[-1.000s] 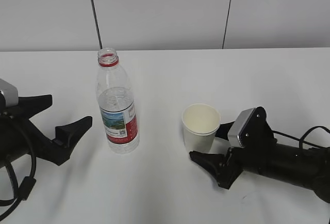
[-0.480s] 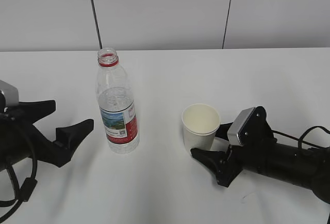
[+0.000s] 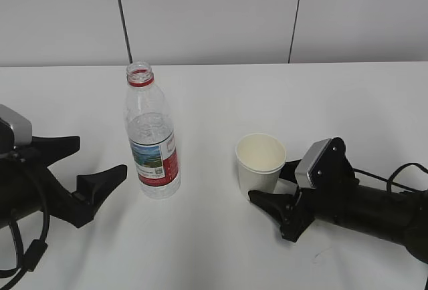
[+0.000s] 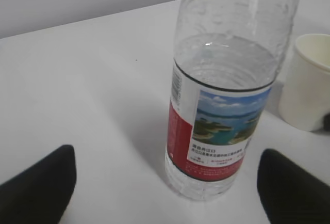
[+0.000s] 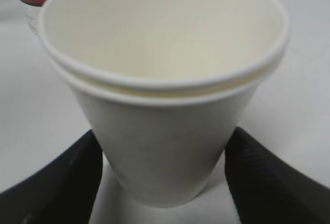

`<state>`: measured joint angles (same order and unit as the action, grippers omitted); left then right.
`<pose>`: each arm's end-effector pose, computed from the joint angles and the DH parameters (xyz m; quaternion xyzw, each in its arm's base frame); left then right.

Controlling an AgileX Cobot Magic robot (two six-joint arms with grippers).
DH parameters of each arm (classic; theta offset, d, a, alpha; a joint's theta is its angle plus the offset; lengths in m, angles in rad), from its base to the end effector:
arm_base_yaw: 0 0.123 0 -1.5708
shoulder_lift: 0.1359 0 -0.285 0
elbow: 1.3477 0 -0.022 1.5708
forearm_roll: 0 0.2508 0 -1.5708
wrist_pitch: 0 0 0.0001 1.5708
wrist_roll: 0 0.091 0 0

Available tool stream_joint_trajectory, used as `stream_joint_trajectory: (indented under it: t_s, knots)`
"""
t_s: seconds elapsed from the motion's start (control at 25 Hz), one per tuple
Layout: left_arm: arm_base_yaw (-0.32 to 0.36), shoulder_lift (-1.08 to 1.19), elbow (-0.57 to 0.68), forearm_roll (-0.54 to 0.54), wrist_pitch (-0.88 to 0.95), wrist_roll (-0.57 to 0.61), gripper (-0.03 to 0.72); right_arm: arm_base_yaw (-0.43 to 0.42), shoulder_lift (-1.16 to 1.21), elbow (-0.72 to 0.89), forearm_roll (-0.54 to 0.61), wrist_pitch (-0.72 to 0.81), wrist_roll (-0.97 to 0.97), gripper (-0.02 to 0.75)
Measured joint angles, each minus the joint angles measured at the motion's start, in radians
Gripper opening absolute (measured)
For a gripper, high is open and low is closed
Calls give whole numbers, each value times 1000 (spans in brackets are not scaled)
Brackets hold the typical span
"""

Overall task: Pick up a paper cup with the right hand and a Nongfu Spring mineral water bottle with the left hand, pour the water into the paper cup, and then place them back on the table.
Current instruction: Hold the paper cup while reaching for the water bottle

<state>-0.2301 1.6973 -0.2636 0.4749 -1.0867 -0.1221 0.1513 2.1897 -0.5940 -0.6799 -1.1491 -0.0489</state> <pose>0.2159 -0.0884 0.1332 0.2550 0.7578 -0.2006 0.5661 0.2883 0.0967 0.0484 -0.3614 0.7427 0.1996 0.5272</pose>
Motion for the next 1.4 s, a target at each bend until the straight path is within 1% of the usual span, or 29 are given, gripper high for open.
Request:
stream_joint_trajectory:
  t_s: [0.08, 0.32, 0.64, 0.76, 0.92, 1.16, 1.4]
  knots:
    - [0, 0, 0, 1, 0, 0, 638, 0, -4, 0, 0, 0, 0, 513]
    - [0, 0, 0, 3, -3, 0, 638, 0, -43, 0, 0, 0, 0, 503]
    - [0, 0, -1, 95, -37, -7, 639, 0, -53, 0, 0, 0, 0, 503]
    - [0, 1, -6, 100, -38, -8, 673, 0, -53, 0, 0, 0, 0, 503]
    - [0, 32, -37, 98, -39, -8, 690, 0, -53, 0, 0, 0, 0, 503]
    - [0, 128, -106, 122, -44, -19, 692, 0, -53, 0, -4, 0, 0, 503]
    - [-10, 218, -145, 148, -54, -25, 692, 0, -53, 0, -5, 0, 0, 503]
